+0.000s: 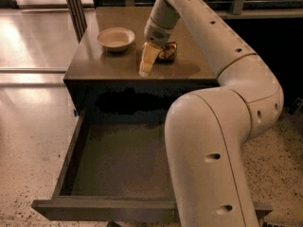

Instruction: Place orange can into top drawer

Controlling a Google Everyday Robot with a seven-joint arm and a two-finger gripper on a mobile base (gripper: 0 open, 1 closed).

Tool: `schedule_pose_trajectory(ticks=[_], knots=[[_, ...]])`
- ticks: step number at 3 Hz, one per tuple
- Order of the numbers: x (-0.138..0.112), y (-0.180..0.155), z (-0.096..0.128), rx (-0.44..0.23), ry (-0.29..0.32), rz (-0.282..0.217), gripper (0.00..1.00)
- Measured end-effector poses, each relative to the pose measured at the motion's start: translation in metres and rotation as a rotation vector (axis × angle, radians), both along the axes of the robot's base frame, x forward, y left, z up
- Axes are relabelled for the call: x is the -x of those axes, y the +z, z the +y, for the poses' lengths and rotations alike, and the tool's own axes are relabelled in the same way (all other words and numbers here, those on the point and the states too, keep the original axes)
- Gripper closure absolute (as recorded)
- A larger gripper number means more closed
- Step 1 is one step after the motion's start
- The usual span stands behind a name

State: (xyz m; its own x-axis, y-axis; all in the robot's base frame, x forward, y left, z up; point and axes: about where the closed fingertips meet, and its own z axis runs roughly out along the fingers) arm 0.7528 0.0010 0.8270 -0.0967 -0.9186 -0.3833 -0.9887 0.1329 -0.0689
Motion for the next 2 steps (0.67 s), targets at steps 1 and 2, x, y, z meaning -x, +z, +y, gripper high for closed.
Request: schedule_pose_trajectory(ticks=[1, 2], knots=[[0.0, -0.0001, 0.0, 0.0, 0.0, 0.0, 0.19], [0.0, -0.0001, 0.0001, 0.0, 0.0, 0.0, 0.5]])
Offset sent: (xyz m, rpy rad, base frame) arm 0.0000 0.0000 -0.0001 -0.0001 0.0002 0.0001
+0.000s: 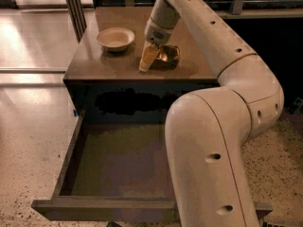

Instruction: Place orange can into top drawer

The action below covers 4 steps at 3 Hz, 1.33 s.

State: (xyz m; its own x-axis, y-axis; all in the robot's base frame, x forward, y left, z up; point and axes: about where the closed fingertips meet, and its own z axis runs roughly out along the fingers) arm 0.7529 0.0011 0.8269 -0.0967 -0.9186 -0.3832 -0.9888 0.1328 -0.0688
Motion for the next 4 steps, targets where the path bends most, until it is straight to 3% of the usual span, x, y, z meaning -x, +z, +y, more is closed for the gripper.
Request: schedule_pose_trajectory(ticks=[2, 4], knots=[[0.0, 0.0, 0.0, 0.0, 0.0, 0.0, 0.97], [0.0, 0.0, 0.0, 0.0, 0.0, 0.0, 1.0]])
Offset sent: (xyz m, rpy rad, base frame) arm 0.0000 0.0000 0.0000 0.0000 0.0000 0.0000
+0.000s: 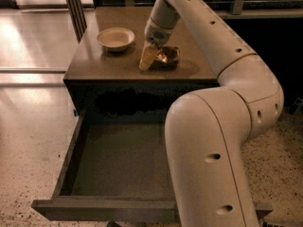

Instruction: Place orange can into top drawer

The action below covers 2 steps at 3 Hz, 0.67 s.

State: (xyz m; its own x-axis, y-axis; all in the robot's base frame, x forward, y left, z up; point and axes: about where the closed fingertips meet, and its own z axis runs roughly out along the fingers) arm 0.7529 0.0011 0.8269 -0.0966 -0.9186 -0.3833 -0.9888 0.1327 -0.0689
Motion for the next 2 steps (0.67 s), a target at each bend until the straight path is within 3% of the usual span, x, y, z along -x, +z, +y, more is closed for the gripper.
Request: schedule_pose_trajectory(ticks=[1, 2], knots=[[0.005, 0.011, 0.003, -0.021, 0.033, -0.017, 1.0], [0.019, 0.04, -0.004, -0.02, 0.021, -0.058, 1.0]])
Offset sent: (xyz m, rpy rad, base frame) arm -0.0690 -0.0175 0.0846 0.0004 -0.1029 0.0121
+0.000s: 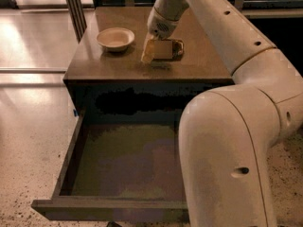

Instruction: Place orange can into top drawer

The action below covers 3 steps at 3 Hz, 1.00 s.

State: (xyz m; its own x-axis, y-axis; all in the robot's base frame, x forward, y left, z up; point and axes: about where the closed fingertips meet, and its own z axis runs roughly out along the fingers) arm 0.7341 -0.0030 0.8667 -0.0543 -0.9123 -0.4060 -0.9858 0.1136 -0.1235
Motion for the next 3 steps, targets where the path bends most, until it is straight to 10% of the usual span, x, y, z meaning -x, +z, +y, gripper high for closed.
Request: schedule_pose_trajectory(ticks=[3], knots=[[0.118, 0.051, 0.022, 0.002, 0.056, -0.073, 1.0]])
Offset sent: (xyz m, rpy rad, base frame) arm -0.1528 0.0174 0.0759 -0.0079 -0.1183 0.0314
